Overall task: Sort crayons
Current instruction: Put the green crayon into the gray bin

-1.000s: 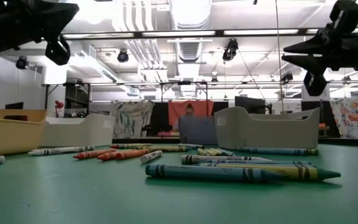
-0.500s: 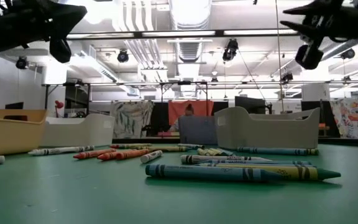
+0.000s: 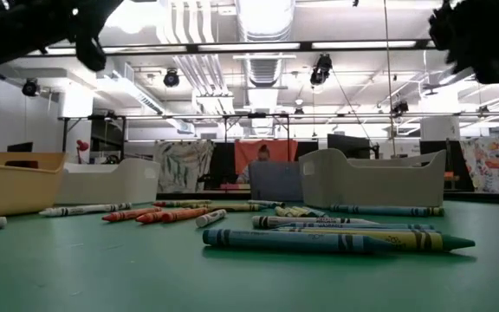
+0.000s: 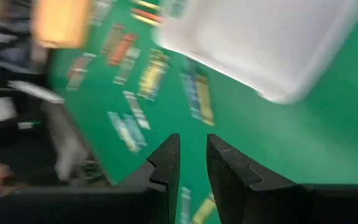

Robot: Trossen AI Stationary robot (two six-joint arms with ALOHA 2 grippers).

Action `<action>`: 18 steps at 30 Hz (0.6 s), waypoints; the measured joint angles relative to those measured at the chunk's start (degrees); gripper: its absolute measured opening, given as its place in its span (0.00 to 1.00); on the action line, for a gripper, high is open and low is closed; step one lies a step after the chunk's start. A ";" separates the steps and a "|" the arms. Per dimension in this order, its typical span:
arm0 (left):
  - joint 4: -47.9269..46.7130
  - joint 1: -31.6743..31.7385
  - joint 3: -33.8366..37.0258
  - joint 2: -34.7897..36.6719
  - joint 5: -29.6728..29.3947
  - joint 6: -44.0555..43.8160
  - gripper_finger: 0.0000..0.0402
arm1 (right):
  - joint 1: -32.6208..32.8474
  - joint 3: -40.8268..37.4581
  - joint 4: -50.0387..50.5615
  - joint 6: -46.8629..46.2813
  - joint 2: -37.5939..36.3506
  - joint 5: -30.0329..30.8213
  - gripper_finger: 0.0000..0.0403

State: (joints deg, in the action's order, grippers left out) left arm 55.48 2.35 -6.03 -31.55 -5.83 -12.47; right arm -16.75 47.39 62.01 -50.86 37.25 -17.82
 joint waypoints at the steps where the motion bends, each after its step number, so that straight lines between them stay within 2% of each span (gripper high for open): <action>1: -1.25 0.00 -1.38 -0.43 0.25 0.85 0.00 | 0.00 0.39 2.03 -0.16 0.52 0.41 0.17; 3: -5.27 0.00 -4.09 -1.28 -0.25 1.76 0.00 | -0.05 0.61 4.39 -0.17 1.42 0.48 0.17; 6: -10.29 -0.02 -8.01 -3.13 -5.70 1.49 0.00 | 0.03 0.36 5.08 0.69 2.37 0.27 0.17; 9: -10.57 0.00 -11.08 -6.28 -12.54 -0.64 0.00 | 0.13 -0.10 5.28 4.20 3.07 0.34 0.17; 11: -10.55 0.03 -12.99 -8.37 -13.34 -0.88 0.00 | 0.13 -0.23 4.97 7.00 3.74 2.58 0.17; 14: -13.01 -0.04 -15.32 -11.36 -8.43 1.33 0.00 | 0.13 -0.26 4.95 8.50 5.21 7.47 0.17; 16: -16.30 -0.04 -16.42 -13.38 -2.18 2.46 0.00 | 0.13 -0.28 4.95 9.82 6.51 11.48 0.17; 18: -18.13 -0.04 -17.07 -15.57 3.72 5.07 0.00 | 0.11 -0.30 5.00 10.16 7.65 11.84 0.17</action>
State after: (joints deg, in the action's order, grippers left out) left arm 37.35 2.31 -23.10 -47.12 -2.11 -7.41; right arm -16.64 47.09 67.00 -40.70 44.90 -5.98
